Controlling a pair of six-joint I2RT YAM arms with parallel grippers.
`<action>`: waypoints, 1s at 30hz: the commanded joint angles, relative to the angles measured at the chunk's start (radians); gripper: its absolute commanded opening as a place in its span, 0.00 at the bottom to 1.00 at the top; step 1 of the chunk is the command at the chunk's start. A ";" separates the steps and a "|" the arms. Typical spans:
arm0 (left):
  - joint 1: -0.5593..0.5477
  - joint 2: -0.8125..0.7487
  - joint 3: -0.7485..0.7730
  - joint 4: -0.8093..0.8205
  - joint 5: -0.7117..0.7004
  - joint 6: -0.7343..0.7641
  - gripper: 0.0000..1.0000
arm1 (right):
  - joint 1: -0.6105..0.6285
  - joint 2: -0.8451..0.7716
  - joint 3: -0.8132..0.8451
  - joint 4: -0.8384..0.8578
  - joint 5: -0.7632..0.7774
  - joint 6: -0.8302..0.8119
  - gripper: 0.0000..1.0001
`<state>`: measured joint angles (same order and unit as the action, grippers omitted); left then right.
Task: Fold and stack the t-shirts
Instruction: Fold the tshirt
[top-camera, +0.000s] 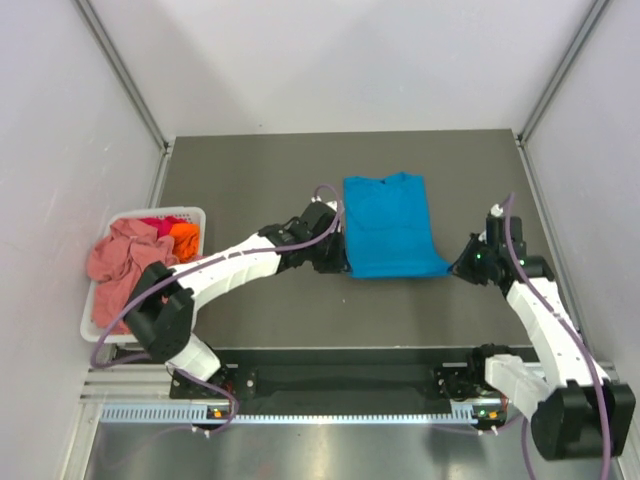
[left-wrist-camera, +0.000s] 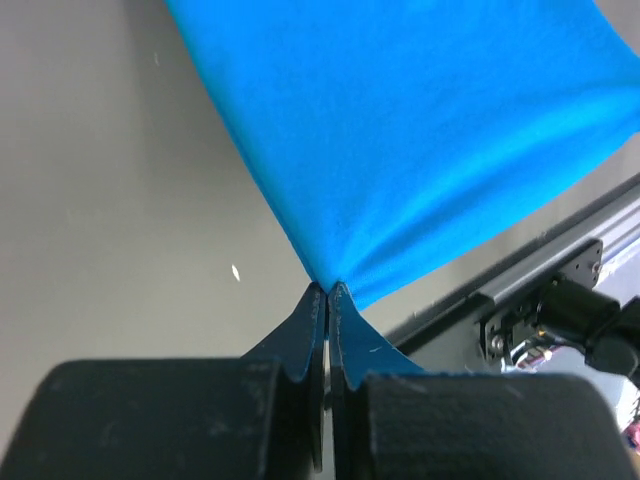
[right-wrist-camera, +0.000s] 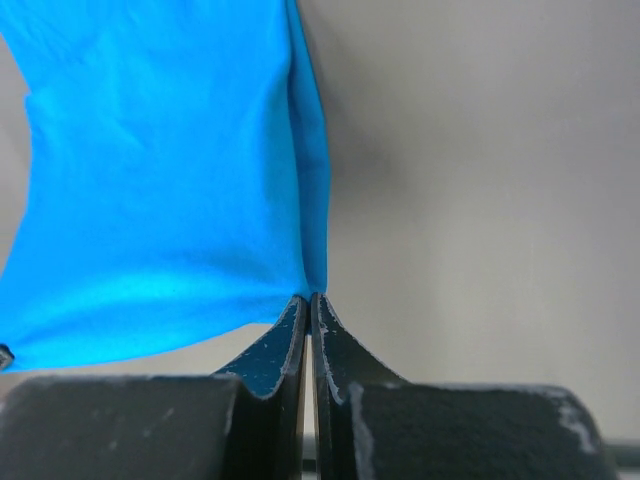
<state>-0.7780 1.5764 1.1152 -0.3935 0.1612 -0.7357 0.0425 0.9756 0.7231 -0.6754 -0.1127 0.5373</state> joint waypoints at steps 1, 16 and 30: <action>-0.044 -0.088 -0.038 -0.122 -0.107 -0.043 0.00 | -0.015 -0.103 -0.011 -0.142 0.070 0.033 0.00; 0.005 0.062 0.185 -0.214 -0.201 0.053 0.00 | -0.013 0.040 0.134 0.060 0.051 -0.066 0.00; 0.256 0.537 0.794 -0.235 -0.019 0.171 0.00 | -0.013 0.641 0.597 0.186 -0.057 -0.137 0.00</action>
<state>-0.5694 2.0499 1.7924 -0.6083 0.1097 -0.6163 0.0425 1.5558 1.2201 -0.5587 -0.1486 0.4366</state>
